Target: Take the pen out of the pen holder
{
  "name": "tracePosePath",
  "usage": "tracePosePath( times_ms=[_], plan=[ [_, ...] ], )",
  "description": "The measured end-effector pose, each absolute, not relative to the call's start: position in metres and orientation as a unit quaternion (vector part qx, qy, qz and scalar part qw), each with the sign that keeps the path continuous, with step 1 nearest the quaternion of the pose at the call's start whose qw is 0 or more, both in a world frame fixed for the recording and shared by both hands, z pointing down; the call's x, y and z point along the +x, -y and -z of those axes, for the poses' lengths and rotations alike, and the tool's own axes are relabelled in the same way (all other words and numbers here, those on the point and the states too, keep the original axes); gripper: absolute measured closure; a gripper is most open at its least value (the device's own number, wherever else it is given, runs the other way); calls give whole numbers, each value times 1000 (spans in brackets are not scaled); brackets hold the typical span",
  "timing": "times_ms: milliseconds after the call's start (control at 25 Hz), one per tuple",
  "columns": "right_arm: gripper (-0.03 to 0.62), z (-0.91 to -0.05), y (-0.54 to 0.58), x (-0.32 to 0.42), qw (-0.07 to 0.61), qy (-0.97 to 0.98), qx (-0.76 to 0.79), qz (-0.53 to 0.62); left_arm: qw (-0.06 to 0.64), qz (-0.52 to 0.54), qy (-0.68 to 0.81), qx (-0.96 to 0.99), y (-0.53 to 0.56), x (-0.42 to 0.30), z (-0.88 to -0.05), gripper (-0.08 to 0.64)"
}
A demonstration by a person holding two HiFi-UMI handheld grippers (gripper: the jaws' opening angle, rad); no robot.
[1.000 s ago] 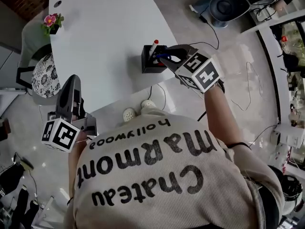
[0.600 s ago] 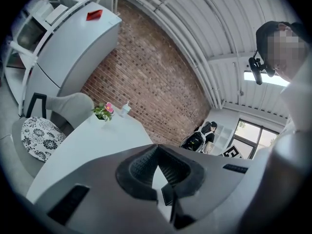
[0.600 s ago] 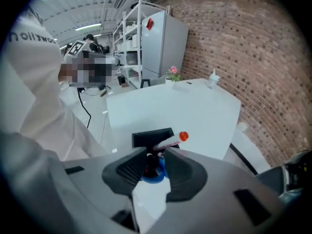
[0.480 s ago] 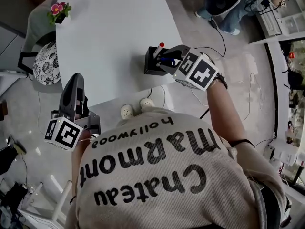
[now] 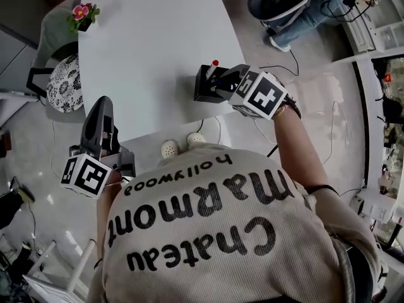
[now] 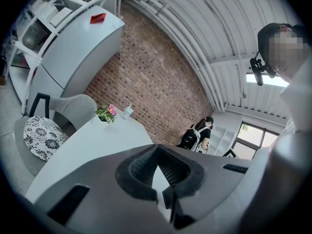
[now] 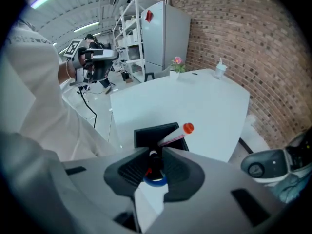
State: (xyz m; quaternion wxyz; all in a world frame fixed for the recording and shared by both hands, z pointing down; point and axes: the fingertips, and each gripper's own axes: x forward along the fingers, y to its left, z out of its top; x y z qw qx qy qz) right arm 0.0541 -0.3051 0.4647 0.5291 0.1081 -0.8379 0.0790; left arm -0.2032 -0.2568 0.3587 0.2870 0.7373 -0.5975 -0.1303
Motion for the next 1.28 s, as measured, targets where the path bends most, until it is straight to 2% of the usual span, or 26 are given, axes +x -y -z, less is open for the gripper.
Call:
tracePosePath(
  times_ms=[320,800,1280],
  plan=[
    [511,-464,304,54,522,837,122,-106,287,133,594,740,257,-203,-360,560],
    [511,-441,310,64,455,857,189,-151,285,121,579,754,262,-191,-357,560],
    [512,-431,305,71,421,853,253,-175,291,110,545,779,266,-178,-358,560]
  ],
)
